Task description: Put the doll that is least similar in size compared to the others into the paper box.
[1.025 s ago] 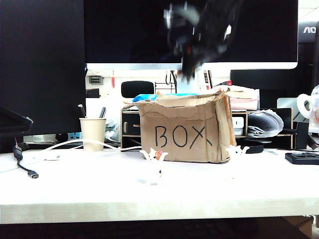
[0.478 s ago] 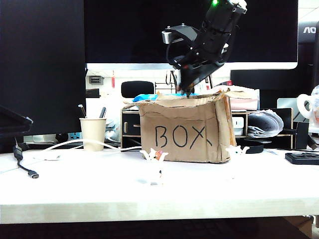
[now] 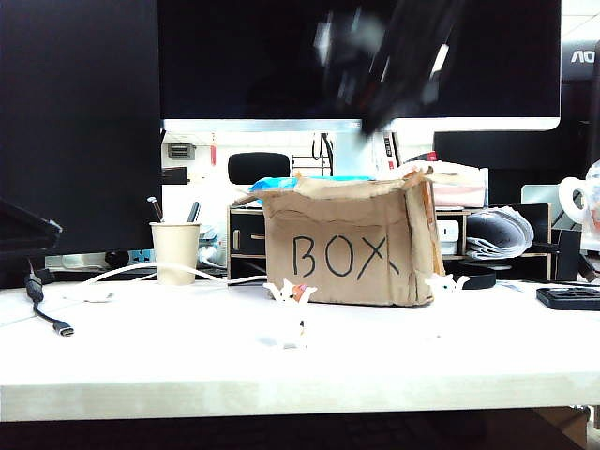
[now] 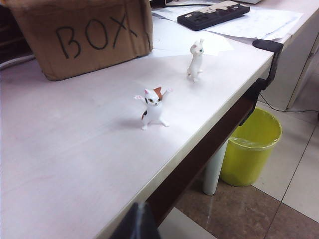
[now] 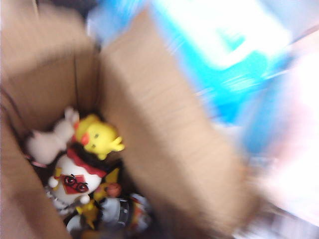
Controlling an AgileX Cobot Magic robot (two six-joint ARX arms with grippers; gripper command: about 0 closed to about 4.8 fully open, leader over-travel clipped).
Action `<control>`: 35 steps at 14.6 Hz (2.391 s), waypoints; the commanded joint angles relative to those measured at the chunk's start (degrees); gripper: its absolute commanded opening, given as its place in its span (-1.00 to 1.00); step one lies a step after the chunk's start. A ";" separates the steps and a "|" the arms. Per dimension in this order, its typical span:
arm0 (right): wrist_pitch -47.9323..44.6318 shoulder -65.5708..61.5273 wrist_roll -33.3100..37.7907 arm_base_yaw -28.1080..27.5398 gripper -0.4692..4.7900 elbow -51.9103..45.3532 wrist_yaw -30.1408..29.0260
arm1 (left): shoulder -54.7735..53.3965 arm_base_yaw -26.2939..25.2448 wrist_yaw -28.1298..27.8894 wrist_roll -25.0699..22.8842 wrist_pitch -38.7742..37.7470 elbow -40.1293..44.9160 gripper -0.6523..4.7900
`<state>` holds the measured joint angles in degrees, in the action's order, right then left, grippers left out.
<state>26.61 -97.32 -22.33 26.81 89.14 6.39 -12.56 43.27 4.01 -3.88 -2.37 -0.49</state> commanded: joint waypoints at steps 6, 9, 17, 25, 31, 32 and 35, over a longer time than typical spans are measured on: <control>27.21 25.44 9.66 0.04 -0.85 -4.68 -4.81 | -0.02 -0.04 0.11 -0.20 0.74 -0.04 -0.78; 27.06 38.10 14.91 0.04 -0.85 -17.44 -6.27 | -0.02 -0.04 0.11 -0.20 0.74 -0.04 -0.78; 33.88 48.04 14.88 0.04 -0.84 -23.19 -6.38 | -0.02 -0.04 0.11 -0.20 0.77 -0.04 -0.78; 33.22 50.34 14.88 0.00 -0.84 -23.21 -6.54 | 12.37 -16.33 2.51 -0.20 -0.52 -0.13 -0.78; 33.16 62.10 14.88 -0.35 -0.84 -23.21 -6.54 | 12.37 -33.07 2.47 -0.20 -0.59 -0.11 -0.78; 33.16 66.05 14.88 -1.84 -0.84 -23.21 -6.54 | 12.37 -36.35 2.49 -0.20 -0.59 -0.11 -0.78; 33.18 73.24 14.88 -7.67 -0.84 -23.21 -6.49 | 12.37 -42.95 2.47 -0.20 -0.59 -0.11 -0.78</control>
<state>60.75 -25.30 -7.75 20.29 65.82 -0.03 -0.19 1.48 6.44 -3.88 -3.66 -0.56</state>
